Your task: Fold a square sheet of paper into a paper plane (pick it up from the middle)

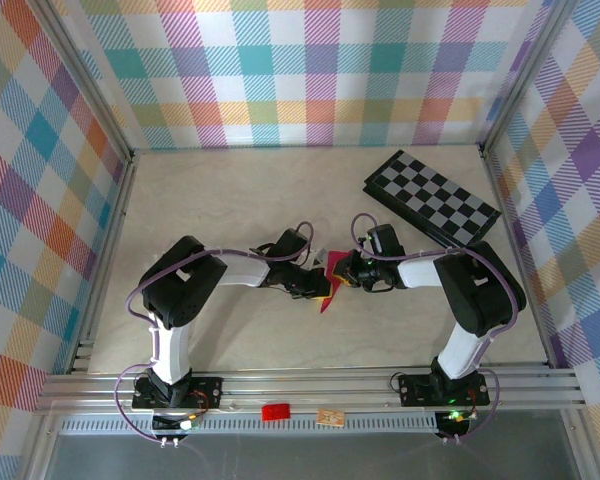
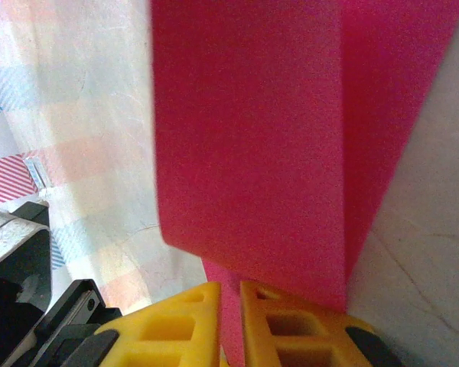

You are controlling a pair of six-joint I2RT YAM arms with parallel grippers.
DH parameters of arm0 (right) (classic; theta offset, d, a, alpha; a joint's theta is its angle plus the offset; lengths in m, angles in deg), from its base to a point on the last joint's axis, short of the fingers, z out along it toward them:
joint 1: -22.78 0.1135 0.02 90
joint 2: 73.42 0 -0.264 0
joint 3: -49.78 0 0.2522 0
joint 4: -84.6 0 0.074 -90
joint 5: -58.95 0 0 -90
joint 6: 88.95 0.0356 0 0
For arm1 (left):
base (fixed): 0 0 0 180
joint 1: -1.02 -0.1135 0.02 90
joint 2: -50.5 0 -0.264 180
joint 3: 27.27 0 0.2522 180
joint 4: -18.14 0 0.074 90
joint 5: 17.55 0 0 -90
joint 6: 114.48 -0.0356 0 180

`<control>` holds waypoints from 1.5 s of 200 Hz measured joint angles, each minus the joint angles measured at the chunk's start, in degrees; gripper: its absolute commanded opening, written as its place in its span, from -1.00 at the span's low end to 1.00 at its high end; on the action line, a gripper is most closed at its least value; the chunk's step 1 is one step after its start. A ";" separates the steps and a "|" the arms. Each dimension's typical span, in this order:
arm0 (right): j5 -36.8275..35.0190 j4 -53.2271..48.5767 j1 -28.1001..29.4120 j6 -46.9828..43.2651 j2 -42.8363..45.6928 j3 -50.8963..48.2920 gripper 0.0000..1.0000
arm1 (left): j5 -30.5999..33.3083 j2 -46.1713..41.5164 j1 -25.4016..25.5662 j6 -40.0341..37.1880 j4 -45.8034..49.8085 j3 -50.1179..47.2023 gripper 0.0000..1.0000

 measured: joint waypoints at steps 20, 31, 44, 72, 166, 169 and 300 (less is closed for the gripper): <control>0.00 0.00 0.00 0.00 0.00 0.00 -0.67 | -0.02 -0.09 0.00 -0.26 -0.02 0.00 -0.92; 0.00 -0.09 0.00 0.00 -0.02 0.04 -0.67 | -0.02 -0.31 0.00 -0.26 0.11 -0.11 -0.91; 0.02 -0.11 0.00 0.00 -0.02 0.07 -0.67 | -0.02 -0.79 0.00 -0.24 0.48 -0.28 -0.88; 0.00 -0.11 0.00 0.00 -0.02 0.07 -0.67 | -0.11 -2.54 0.17 0.07 0.74 -0.37 -0.87; 0.00 -0.20 0.00 0.00 -0.02 0.11 -0.67 | -0.22 0.63 0.37 5.92 -4.50 -0.50 -0.88; 0.00 -0.20 0.00 0.00 -0.02 0.11 -0.67 | -0.37 0.76 0.37 6.43 -5.31 -0.96 -0.88; -0.02 -0.94 0.00 -0.02 -0.09 0.48 -0.67 | -0.85 -3.74 1.49 5.66 -5.33 -7.10 -0.88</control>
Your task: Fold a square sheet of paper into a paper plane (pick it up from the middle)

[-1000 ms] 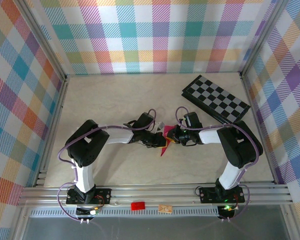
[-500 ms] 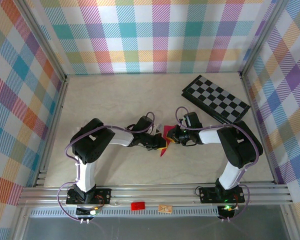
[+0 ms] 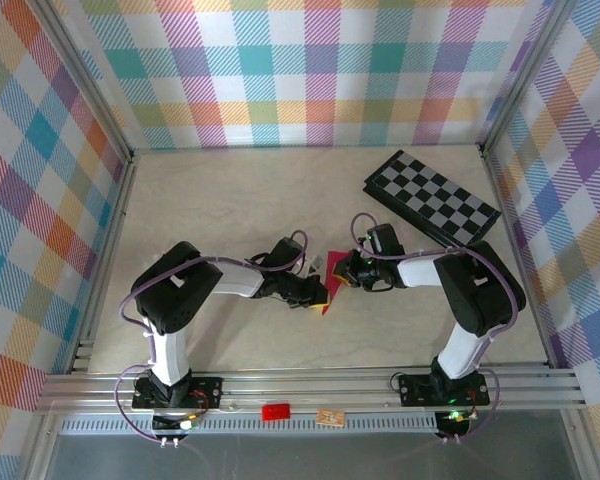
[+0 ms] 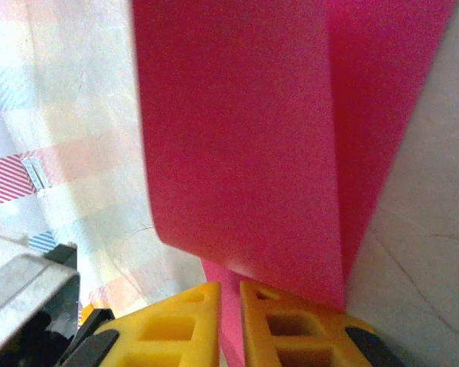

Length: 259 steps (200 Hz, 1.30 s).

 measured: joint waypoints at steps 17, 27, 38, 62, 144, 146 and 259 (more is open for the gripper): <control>0.00 -0.02 0.00 0.00 0.00 0.00 -0.67 | 0.50 -0.81 0.83 -2.54 3.65 0.28 -0.88; 0.00 -0.02 0.00 0.00 0.00 0.00 -0.67 | 0.72 -1.01 1.46 -3.85 5.60 0.81 -0.88; 0.00 -0.02 0.00 0.00 0.00 0.00 -0.67 | 1.22 -1.18 2.03 -5.16 7.43 1.46 -0.88; 0.00 -0.02 0.00 0.00 0.00 0.00 -0.67 | 2.78 -1.77 2.75 -7.50 10.23 2.05 -0.89; 0.00 0.02 0.00 0.04 0.00 0.00 -0.67 | 5.97 -10.64 3.69 -9.44 17.55 -0.26 -0.91; 0.00 0.02 0.00 0.04 0.00 0.00 -0.67 | 5.99 -11.04 3.69 -9.29 17.38 -0.26 -0.91; -0.17 1.44 0.00 1.18 0.11 -0.74 -0.67 | 7.10 2.89 1.99 1.90 3.89 9.90 -0.88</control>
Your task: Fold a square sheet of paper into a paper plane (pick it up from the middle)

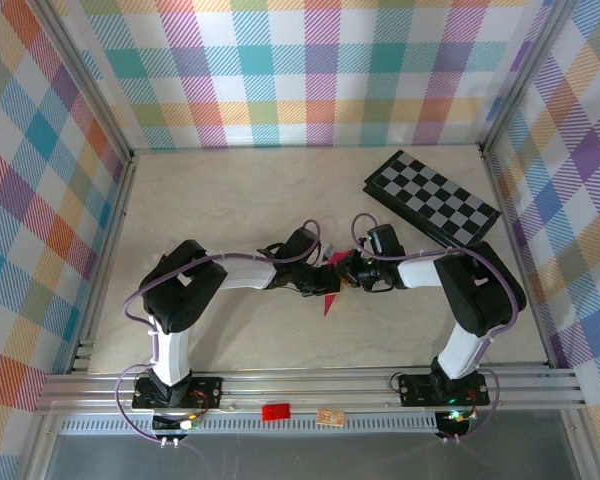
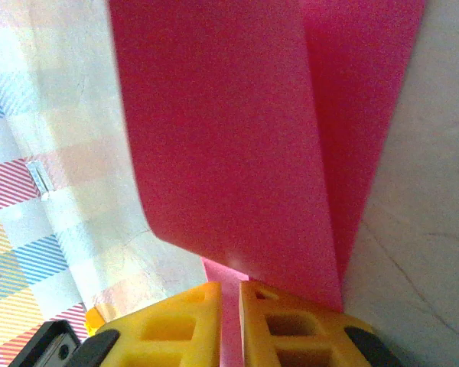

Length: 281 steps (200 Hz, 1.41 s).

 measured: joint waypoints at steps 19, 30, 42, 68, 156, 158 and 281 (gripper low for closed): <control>0.02 0.50 0.00 0.15 0.02 -0.24 -0.67 | 0.72 0.70 -0.02 -0.09 0.15 0.00 -0.88; 0.04 0.55 0.00 0.17 0.02 -0.24 -0.67 | 0.94 0.98 -0.02 -0.07 0.22 -0.13 -0.88; 0.04 0.57 0.00 0.15 0.02 -0.26 -0.67 | 0.94 1.03 -0.02 -0.07 -0.02 -0.87 -0.89; 0.02 0.55 0.00 0.15 0.02 -0.26 -0.67 | 0.13 0.63 0.00 -0.31 -3.04 -3.32 -0.89; -0.02 0.46 0.00 0.13 0.02 -0.24 -0.68 | -0.09 -6.60 1.90 -10.84 10.64 -7.67 -0.82; -0.02 0.46 0.00 0.13 0.02 -0.24 -0.67 | 0.04 -6.71 2.05 -11.06 10.93 -7.67 -0.83; 0.00 0.48 0.00 0.15 0.02 -0.24 -0.68 | 4.83 -5.35 2.82 -5.18 4.35 -0.15 -0.86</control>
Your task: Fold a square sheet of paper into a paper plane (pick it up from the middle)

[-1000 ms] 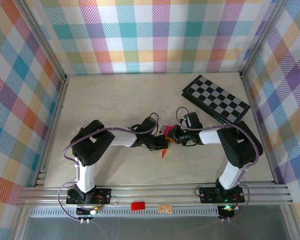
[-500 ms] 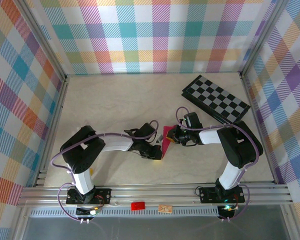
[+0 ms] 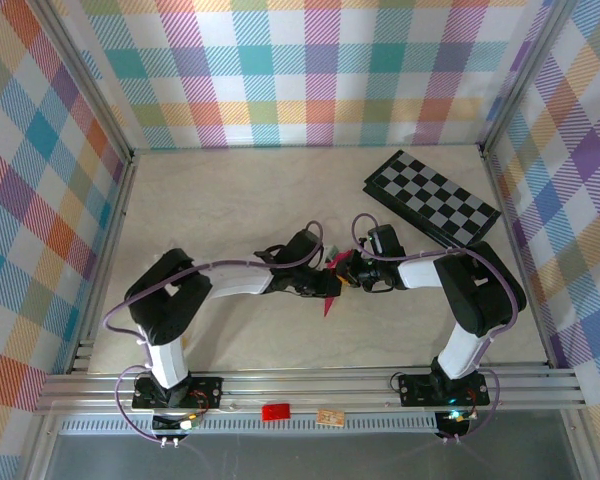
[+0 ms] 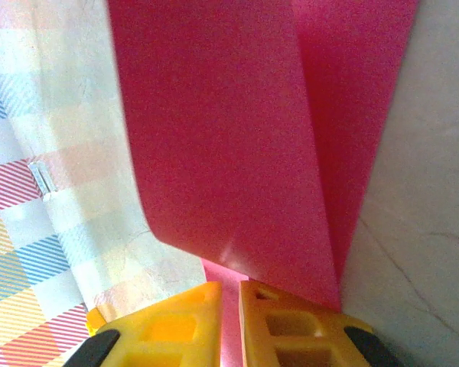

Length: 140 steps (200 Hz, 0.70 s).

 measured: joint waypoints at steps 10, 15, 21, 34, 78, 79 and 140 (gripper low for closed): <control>0.00 -0.02 0.00 0.00 0.00 0.00 -0.68 | -0.02 1.81 -0.13 0.79 -0.74 0.98 -0.86; 0.00 -0.02 0.00 0.00 0.00 0.00 -0.68 | -0.04 2.71 -0.17 1.16 -1.11 1.20 -0.85; 0.00 -0.02 0.00 -0.02 0.00 0.00 -0.67 | -0.04 3.65 -0.22 1.64 -1.38 1.27 -0.85; 0.00 -0.02 0.00 -0.02 0.00 0.00 -0.67 | -0.31 5.20 -0.31 2.38 -1.49 0.70 -0.85; 0.00 -0.02 0.00 -0.02 0.00 0.00 -0.67 | -3.02 4.68 -0.57 3.15 -5.33 -3.58 -0.84; 0.00 -0.02 0.00 -0.02 0.00 0.00 -0.67 | -3.06 4.59 -0.57 3.10 -5.31 -3.67 -0.84; 0.00 -0.02 0.00 0.00 0.00 0.00 -0.67 | -3.48 -3.72 2.14 -4.50 7.63 -8.87 -0.80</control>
